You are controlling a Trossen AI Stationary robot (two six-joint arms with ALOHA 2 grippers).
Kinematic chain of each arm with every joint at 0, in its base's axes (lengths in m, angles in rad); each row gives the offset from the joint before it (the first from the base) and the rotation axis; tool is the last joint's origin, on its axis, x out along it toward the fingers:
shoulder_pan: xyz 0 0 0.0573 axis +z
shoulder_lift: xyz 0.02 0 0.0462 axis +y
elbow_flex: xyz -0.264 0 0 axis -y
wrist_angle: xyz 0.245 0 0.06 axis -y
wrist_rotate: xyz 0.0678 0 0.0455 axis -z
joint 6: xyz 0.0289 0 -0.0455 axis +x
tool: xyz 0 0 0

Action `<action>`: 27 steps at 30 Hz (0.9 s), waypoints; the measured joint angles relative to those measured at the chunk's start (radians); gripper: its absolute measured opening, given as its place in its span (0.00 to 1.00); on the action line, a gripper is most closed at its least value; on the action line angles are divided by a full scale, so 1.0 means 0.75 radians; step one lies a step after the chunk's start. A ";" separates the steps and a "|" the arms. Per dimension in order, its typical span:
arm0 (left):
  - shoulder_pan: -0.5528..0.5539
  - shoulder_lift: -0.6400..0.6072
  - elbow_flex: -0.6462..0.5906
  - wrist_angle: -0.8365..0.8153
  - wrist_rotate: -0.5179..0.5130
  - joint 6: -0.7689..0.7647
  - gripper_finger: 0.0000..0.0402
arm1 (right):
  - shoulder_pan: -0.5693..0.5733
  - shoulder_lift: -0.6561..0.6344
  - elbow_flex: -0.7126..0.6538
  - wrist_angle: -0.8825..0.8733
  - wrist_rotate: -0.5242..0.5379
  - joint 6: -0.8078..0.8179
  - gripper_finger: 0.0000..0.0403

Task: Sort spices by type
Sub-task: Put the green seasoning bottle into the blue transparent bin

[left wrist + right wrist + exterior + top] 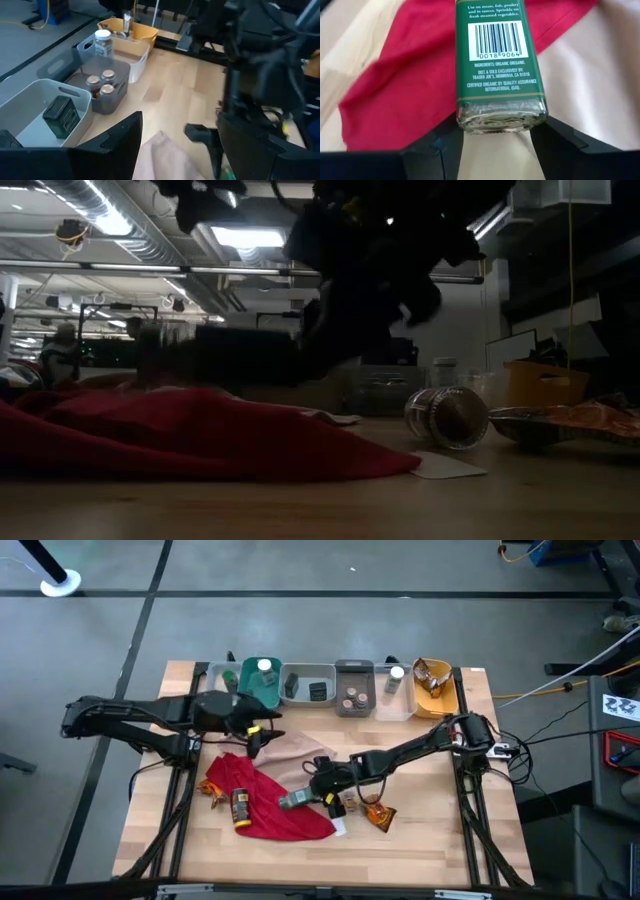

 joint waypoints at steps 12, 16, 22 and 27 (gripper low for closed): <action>-0.079 -0.158 0.000 -0.242 -0.025 -0.026 0.60 | -0.163 -0.232 0.000 0.008 0.140 0.001 0.50; -0.079 -0.155 -0.001 -0.246 -0.026 -0.011 0.60 | -0.221 -0.295 0.001 0.021 0.193 0.013 0.50; -0.075 -0.133 -0.001 -0.240 -0.025 -0.007 0.60 | -0.267 -0.312 0.001 0.023 0.223 0.016 0.50; -0.075 -0.132 -0.001 -0.241 -0.025 -0.008 0.60 | -0.274 -0.312 0.001 0.024 0.225 0.006 0.50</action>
